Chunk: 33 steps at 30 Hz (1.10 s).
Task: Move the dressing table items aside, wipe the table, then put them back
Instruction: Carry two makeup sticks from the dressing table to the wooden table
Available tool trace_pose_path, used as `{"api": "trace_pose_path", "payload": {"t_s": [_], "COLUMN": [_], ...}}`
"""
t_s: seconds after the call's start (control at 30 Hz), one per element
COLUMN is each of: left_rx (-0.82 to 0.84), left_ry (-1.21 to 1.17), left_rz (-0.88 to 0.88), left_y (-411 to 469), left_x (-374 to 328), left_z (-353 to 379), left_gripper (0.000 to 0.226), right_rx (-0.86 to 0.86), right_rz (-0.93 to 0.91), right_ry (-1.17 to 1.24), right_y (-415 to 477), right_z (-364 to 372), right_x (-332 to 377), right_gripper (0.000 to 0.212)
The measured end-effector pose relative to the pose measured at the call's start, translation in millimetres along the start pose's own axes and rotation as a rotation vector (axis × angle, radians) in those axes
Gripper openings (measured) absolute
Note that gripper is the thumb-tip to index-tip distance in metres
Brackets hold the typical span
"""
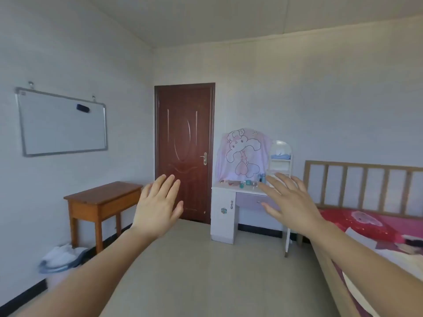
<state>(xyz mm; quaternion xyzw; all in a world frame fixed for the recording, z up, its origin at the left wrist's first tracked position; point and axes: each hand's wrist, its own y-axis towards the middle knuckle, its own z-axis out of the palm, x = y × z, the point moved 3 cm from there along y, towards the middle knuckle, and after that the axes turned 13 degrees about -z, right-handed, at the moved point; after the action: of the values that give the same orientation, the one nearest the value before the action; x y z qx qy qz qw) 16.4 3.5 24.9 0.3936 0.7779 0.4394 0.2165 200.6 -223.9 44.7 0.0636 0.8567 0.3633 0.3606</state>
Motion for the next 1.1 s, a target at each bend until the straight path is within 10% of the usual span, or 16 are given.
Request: {"api": "trace_pose_path", "payload": {"t_s": [1.1], "left_rx": [0.192], "left_ry": [0.031], "left_rz": [-0.025], "left_y": [218], "left_x": [63], "left_z": [501], "left_gripper": [0.048], "right_rx": [0.004], "right_rz": [-0.084], "right_ry": [0.111], "right_y": [165], "right_z": [558], "right_x": [-94], "right_gripper": [0.044]}}
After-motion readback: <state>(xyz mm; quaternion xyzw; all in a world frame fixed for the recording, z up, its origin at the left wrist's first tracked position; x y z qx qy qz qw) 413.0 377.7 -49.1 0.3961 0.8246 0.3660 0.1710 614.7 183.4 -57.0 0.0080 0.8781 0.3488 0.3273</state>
